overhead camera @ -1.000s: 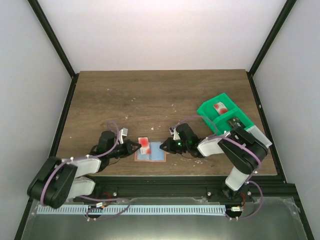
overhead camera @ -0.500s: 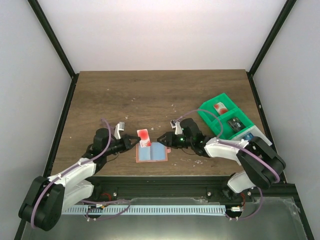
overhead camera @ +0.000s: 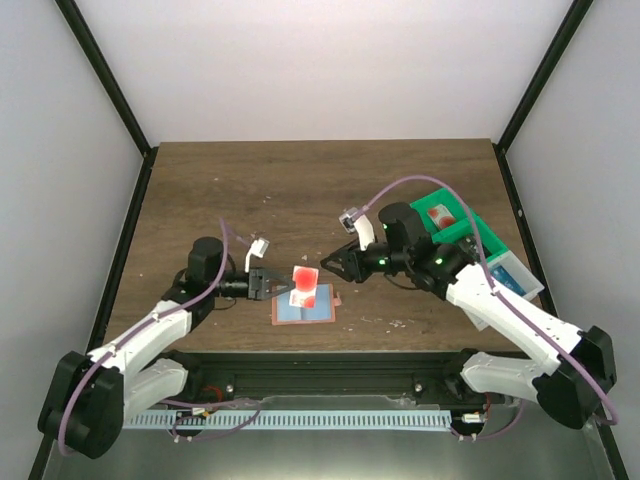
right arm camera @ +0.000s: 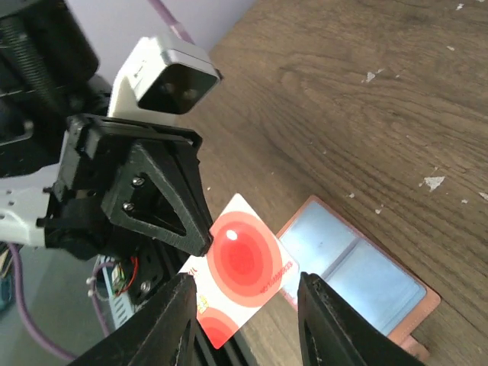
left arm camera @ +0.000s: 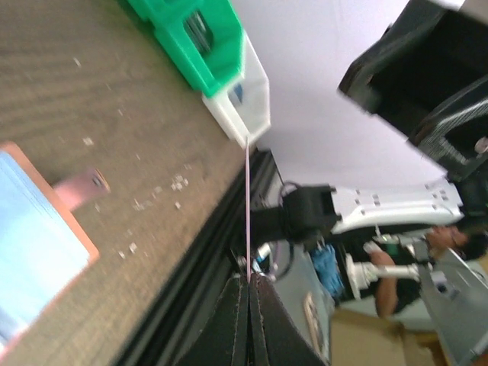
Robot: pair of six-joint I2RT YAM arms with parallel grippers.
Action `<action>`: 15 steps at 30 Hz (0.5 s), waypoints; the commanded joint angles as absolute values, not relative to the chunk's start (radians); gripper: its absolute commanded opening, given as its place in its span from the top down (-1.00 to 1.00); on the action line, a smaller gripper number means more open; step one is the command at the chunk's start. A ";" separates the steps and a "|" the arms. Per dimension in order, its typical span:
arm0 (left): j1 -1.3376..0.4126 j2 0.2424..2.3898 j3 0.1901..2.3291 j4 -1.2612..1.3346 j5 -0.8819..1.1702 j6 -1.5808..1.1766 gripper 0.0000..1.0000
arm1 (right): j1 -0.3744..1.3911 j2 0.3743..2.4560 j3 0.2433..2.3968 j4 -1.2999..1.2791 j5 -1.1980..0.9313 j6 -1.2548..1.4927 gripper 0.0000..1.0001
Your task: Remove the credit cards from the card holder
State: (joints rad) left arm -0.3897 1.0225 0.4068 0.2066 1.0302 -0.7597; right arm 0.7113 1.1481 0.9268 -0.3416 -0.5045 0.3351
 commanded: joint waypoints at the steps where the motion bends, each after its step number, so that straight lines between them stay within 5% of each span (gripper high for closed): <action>1: -0.405 1.002 0.415 0.110 1.194 -0.705 1.00 | 0.701 1.125 1.011 -0.631 -0.574 0.209 0.23; 15: -0.491 1.008 0.463 0.058 1.207 -0.661 1.00 | 0.701 1.253 1.081 -0.627 -0.794 0.166 0.31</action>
State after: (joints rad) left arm -0.4732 1.0008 0.4381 0.0776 1.1835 -0.7010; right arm 0.7082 1.2350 1.0119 -0.6262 -0.7200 0.1905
